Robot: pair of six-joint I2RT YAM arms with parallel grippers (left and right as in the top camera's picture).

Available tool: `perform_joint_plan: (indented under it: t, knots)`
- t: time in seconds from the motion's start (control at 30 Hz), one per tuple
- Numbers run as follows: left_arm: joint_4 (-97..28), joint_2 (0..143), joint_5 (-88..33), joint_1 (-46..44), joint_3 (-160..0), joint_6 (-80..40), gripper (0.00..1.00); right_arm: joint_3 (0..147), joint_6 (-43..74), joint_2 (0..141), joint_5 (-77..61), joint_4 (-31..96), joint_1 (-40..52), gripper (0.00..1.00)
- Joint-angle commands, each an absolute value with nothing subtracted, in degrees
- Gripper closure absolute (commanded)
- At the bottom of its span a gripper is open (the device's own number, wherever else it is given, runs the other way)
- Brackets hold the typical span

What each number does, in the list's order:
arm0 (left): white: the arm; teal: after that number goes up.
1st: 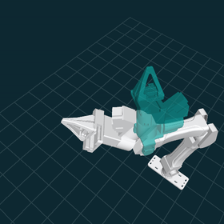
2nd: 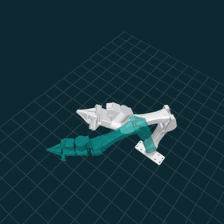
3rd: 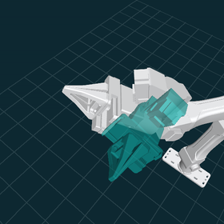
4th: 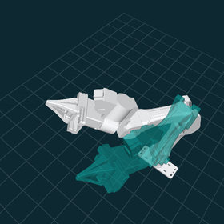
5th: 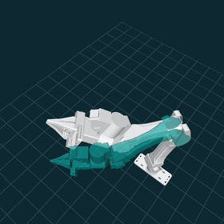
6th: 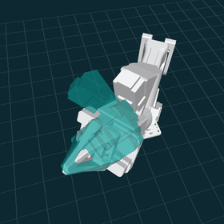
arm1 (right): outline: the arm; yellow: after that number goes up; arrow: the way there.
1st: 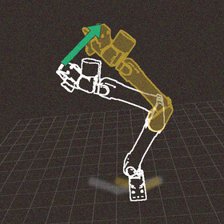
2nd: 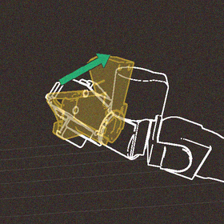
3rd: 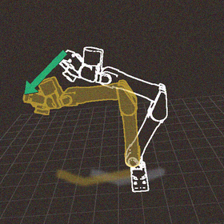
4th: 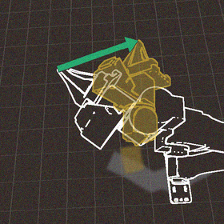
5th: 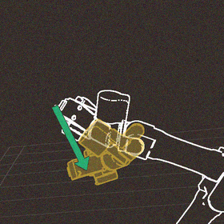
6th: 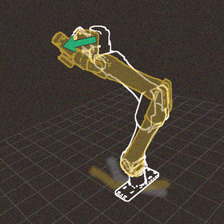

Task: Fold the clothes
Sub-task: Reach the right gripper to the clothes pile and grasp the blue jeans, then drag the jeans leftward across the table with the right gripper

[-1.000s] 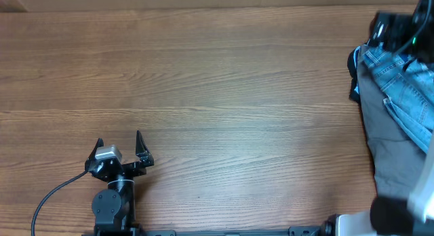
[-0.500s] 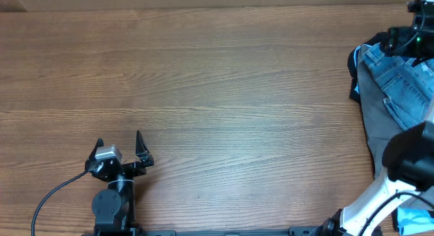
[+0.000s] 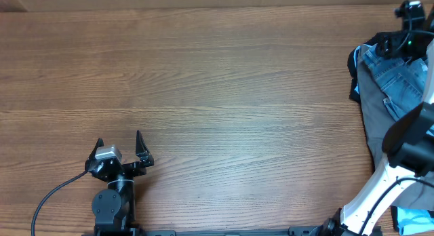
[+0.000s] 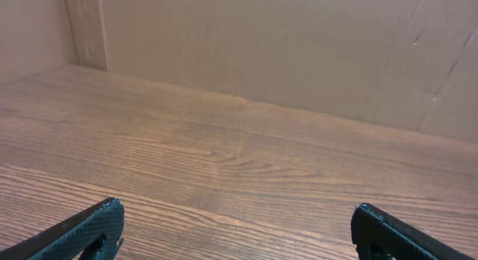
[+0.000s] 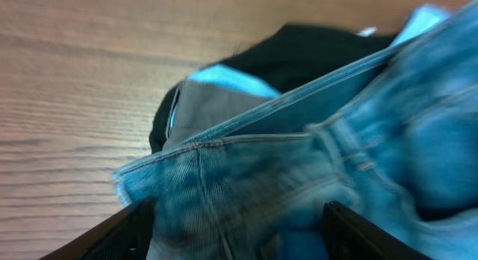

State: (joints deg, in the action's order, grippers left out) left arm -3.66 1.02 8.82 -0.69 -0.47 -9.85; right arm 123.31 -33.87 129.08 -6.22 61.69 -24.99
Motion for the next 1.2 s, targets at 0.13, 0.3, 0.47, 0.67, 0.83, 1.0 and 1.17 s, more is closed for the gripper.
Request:
perform_joint_plan:
  t: [0.13,0.3,0.47,0.67,0.83,1.0,1.17]
  knots:
    - [-3.62,0.69,8.78,-0.93,-0.3,-8.78,0.0,124.16,-33.8,131.85,-7.46,61.89,-25.21,0.75]
    - [-3.62,0.69,8.78,-0.93,-0.3,-8.78,0.0,124.27,-31.05,127.96,-9.43,60.62,-24.6,0.96]
    - [-3.62,0.69,8.75,-0.93,-0.3,-8.78,0.0,125.25,-29.74,118.78,-11.77,59.59,-22.68,0.96]
    - [-3.62,0.69,8.75,-0.93,-0.3,-8.78,0.0,125.56,-25.12,107.04,-15.55,59.72,-18.37,0.96]
    - [-3.62,0.69,8.75,-0.93,-0.3,-8.78,0.0,125.56,-20.58,101.14,-15.66,62.61,-7.7,0.96]
    - [-3.62,0.69,8.75,-0.93,-0.3,-8.78,0.0,125.38,-8.49,101.3,-16.62,62.57,8.03,0.96]
    - [-3.62,0.69,8.78,-0.93,-0.3,-8.78,0.0,125.21,-5.67,104.27,-16.56,53.21,23.16,0.96]
